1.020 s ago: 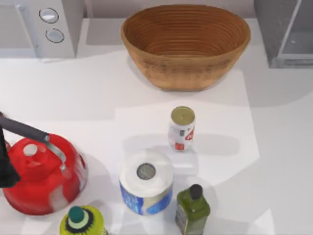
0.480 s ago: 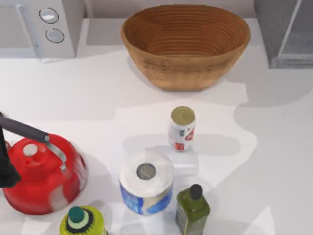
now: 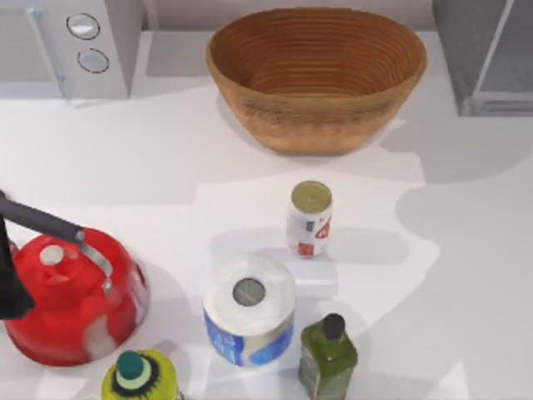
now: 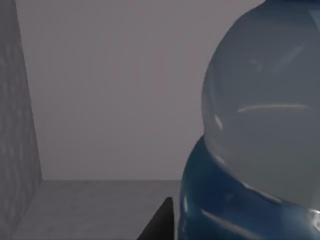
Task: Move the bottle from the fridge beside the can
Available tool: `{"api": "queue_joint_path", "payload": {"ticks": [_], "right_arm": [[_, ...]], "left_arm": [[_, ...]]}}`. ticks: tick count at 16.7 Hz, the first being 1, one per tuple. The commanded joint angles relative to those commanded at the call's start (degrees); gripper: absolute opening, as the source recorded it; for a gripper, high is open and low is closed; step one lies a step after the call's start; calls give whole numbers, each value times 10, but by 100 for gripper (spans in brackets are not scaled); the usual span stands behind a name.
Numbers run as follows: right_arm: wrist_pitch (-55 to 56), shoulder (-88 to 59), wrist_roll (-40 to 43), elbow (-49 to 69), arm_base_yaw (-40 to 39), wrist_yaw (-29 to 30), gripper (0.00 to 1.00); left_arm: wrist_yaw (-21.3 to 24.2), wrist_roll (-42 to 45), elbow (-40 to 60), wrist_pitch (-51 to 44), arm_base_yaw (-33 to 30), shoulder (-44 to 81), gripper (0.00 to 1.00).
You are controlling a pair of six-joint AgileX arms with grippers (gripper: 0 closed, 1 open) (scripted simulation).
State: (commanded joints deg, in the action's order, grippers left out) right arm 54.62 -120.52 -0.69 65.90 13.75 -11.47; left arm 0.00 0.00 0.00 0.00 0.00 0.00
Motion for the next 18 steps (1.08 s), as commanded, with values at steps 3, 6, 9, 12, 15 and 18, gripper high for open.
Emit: {"api": "queue_joint_path", "payload": {"ticks": [3, 6, 9, 12, 15, 18], "right_arm": [[32, 55, -1, -94, 12, -15, 0], [70, 122, 0, -213, 28, -32, 0], [101, 176, 0, -289, 42, -44, 0], [112, 194, 0, -310, 46, -49, 0], [110, 191, -1, -309, 43, -48, 0], [128, 179, -1, -314, 23, -28, 0]], "left_arm": [[0, 0, 0, 0, 0, 0, 100], [0, 0, 0, 0, 0, 0, 100], [0, 0, 0, 0, 0, 0, 100], [0, 0, 0, 0, 0, 0, 100], [0, 0, 0, 0, 0, 0, 100], [0, 0, 0, 0, 0, 0, 100]]}}
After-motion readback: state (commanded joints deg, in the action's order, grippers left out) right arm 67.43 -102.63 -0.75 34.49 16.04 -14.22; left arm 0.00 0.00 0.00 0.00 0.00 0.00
